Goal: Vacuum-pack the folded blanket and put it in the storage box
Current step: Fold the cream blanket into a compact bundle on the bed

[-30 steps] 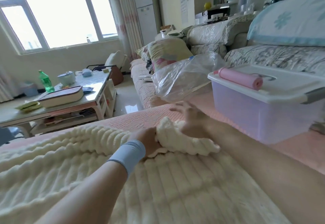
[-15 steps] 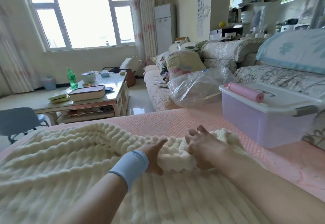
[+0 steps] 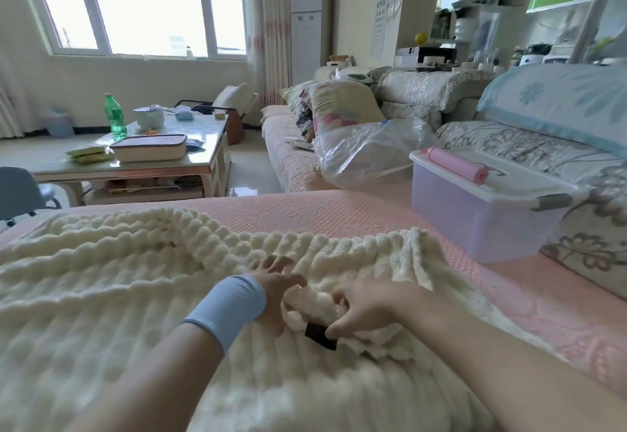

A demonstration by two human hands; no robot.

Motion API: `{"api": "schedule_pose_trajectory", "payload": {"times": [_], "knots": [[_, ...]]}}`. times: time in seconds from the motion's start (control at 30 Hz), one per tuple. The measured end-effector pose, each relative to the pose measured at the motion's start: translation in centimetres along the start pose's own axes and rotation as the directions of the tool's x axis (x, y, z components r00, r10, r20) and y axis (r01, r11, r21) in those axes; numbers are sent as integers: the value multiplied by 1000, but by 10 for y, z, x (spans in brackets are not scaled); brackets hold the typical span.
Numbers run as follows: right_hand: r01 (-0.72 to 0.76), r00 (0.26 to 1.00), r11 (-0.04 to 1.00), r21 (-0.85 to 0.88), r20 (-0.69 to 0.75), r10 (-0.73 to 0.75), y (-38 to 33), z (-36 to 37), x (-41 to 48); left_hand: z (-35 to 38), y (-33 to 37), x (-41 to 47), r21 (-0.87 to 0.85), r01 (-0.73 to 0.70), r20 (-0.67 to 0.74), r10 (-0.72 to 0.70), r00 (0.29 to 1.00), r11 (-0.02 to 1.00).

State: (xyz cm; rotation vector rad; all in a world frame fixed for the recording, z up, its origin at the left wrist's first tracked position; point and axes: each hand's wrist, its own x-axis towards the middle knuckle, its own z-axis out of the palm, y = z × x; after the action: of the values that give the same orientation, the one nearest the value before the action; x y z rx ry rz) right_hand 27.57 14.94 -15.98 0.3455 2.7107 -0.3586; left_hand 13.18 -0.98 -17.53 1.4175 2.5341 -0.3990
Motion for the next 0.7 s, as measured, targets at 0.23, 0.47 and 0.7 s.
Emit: {"api": "schedule_pose_trajectory", "payload": {"times": [0.23, 0.47, 0.7], "knots": [[-73, 989, 932, -354, -150, 21, -9, 32, -2, 15, -14, 3, 28, 2, -323, 7, 947, 1000], [-269, 779, 888, -373, -627, -27, 24, -19, -28, -31, 6, -10, -118, -178, -664, 55, 745, 977], [-378, 923, 877, -297, -189, 334, 71, 11, -45, -4, -5, -14, 21, 142, 67, -143, 987, 990]]}}
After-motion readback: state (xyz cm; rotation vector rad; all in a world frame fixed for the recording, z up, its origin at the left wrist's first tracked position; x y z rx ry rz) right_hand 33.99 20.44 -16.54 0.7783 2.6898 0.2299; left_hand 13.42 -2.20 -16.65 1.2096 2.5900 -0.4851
